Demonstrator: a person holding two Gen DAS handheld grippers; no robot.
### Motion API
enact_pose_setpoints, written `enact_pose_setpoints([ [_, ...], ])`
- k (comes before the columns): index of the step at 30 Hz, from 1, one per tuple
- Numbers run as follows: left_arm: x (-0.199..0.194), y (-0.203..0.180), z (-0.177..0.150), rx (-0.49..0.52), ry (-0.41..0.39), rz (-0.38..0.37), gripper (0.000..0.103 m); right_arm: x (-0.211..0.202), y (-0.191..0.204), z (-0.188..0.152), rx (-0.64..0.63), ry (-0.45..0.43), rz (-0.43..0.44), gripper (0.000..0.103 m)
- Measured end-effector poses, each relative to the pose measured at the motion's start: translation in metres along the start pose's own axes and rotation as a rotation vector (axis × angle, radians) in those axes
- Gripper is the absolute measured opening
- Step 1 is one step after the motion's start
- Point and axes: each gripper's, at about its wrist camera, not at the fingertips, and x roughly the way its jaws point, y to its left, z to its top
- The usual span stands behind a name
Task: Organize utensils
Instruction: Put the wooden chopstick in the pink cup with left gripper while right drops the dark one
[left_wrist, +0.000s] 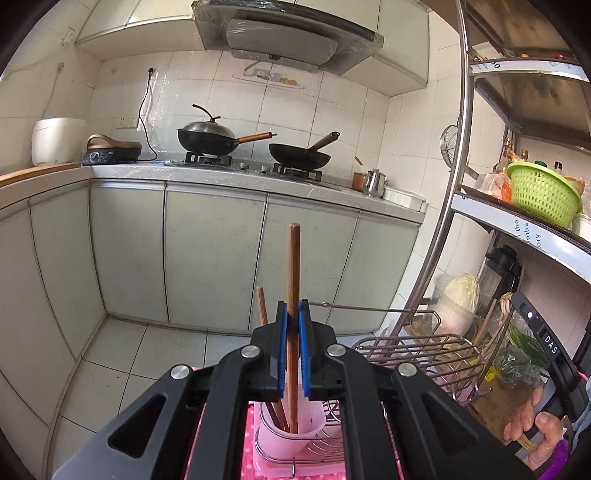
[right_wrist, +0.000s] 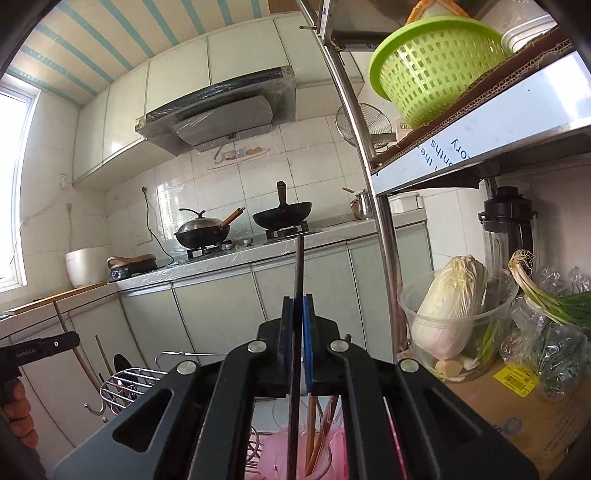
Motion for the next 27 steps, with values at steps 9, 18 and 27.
enact_pose_setpoints([
  [9,0.006,0.004,-0.010,-0.011,0.015,-0.009,0.005,0.011,0.005,-0.008,-0.023,0.015,0.008,0.005],
  [18,0.023,0.003,-0.034,-0.006,0.093,-0.016,0.005,0.008,0.013,-0.048,-0.033,0.115,0.022,0.005],
  [27,0.027,0.002,-0.046,-0.003,0.104,-0.019,0.006,0.009,0.006,-0.078,0.012,0.240,-0.002,0.005],
])
